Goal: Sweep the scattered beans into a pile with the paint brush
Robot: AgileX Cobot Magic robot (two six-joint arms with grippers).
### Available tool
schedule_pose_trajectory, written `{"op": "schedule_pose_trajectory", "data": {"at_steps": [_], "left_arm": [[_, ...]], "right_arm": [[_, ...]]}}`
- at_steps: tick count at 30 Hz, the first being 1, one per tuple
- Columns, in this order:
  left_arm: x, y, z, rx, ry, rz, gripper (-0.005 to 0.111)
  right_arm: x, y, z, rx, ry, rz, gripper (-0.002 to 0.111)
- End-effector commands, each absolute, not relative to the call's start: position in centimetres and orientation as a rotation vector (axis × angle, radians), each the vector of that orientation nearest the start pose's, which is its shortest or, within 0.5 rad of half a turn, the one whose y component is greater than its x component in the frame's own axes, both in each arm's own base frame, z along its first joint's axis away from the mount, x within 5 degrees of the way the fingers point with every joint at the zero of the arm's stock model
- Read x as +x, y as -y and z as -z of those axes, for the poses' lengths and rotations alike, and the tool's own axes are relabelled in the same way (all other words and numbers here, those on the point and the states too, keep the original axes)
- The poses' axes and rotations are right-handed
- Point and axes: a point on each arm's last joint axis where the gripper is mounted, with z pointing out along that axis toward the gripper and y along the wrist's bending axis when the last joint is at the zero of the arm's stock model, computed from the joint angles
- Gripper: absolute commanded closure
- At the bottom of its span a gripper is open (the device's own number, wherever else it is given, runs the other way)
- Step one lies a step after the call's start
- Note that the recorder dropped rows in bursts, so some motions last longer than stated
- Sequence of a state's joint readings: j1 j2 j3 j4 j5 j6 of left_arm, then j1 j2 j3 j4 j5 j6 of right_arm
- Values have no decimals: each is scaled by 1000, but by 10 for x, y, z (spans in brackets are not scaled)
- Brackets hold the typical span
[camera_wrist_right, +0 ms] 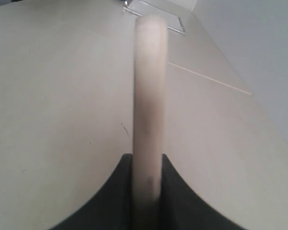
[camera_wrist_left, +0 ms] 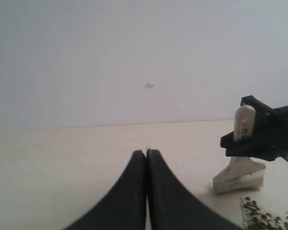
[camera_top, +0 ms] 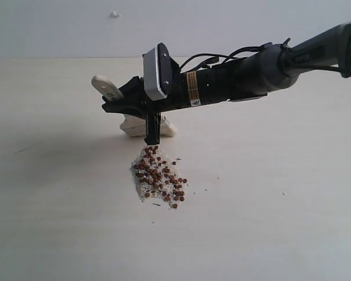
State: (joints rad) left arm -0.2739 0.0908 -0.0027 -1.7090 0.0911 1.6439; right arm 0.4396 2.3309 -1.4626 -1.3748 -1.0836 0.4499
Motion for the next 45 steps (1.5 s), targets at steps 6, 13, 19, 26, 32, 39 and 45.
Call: {"op": "schedule_pose_trajectory", "data": {"at_steps": [6,13,19,26,32,39,45], "left_arm": [[59,25,-209,234,-1551,344,107],[59,25,-209,234,-1551,344,107],[59,25,-209,234,-1551,344,107],[58,26,-209,240,-1549,350,107],[58,26,-209,240,-1549,350,107],[58,26,-209,240,-1549,350,107],[58,26,-209,240,-1549,350,107]], "right_arm": [[372,-263,-117,-1482,-1163,-1103,108],[371,-263,-117,-1444,-1276,-1192,108],[371,-263,-154,-1405,-1236,-1175,108],[400,-249,-205,-1210,-1536,-717,108],[400,-212,-235,-815,-1868,-273,108],[350,-189,-255,-475,-2032,125,108],[303,-203,-240,-286,-2076,93,108]]}}
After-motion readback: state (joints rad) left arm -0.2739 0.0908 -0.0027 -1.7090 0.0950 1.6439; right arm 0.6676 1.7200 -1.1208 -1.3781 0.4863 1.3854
